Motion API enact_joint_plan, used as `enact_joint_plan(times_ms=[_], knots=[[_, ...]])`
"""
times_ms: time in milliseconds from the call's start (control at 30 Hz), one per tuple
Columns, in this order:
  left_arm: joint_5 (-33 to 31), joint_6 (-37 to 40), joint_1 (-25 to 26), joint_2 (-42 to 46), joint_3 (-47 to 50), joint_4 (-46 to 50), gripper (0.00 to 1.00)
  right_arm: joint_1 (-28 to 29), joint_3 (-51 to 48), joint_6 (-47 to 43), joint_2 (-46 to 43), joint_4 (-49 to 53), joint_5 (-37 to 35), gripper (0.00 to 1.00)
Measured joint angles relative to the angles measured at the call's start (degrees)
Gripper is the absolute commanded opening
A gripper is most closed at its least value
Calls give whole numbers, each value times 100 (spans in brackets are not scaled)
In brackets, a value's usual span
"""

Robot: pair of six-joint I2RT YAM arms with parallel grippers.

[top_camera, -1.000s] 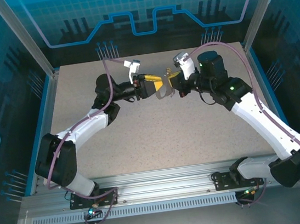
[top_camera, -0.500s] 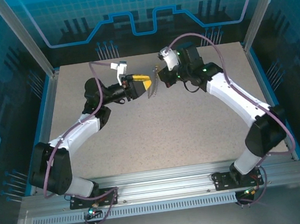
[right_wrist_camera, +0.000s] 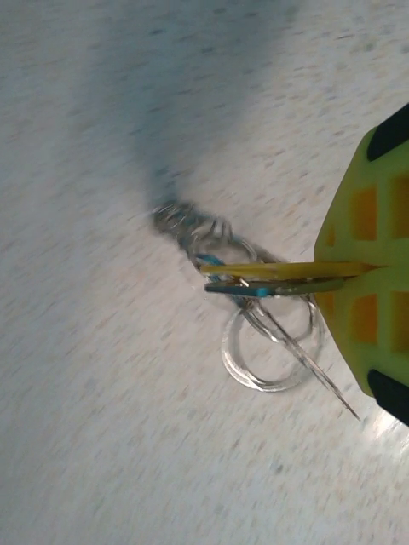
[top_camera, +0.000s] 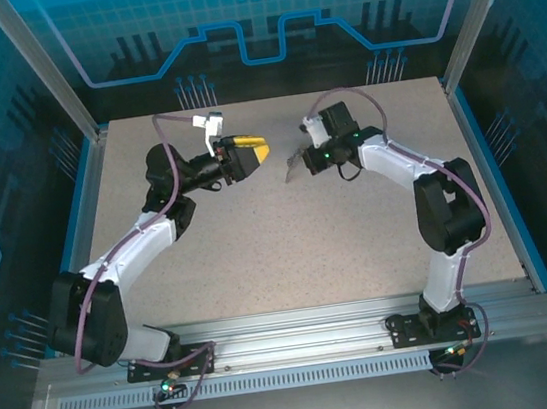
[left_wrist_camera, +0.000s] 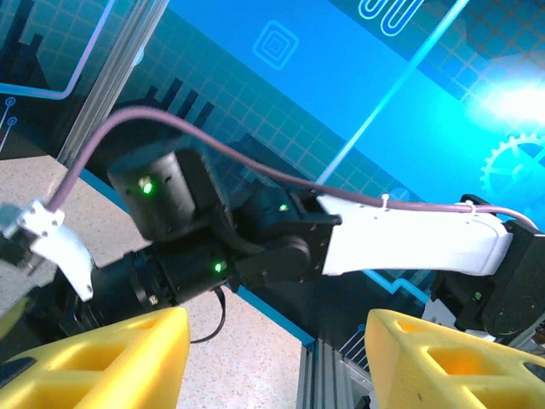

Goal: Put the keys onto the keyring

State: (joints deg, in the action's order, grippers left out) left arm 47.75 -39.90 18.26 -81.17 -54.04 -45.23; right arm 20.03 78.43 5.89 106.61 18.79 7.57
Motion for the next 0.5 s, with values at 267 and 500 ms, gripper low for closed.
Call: enact_joint_plan(times_ms=[267, 500], knots=[[-42, 31, 0, 46, 85, 149, 59, -170, -1102, 378, -472, -90, -138, 0], [-44, 131, 0, 57, 125, 302, 59, -168, -1620, 682, -763, -297, -90, 0]])
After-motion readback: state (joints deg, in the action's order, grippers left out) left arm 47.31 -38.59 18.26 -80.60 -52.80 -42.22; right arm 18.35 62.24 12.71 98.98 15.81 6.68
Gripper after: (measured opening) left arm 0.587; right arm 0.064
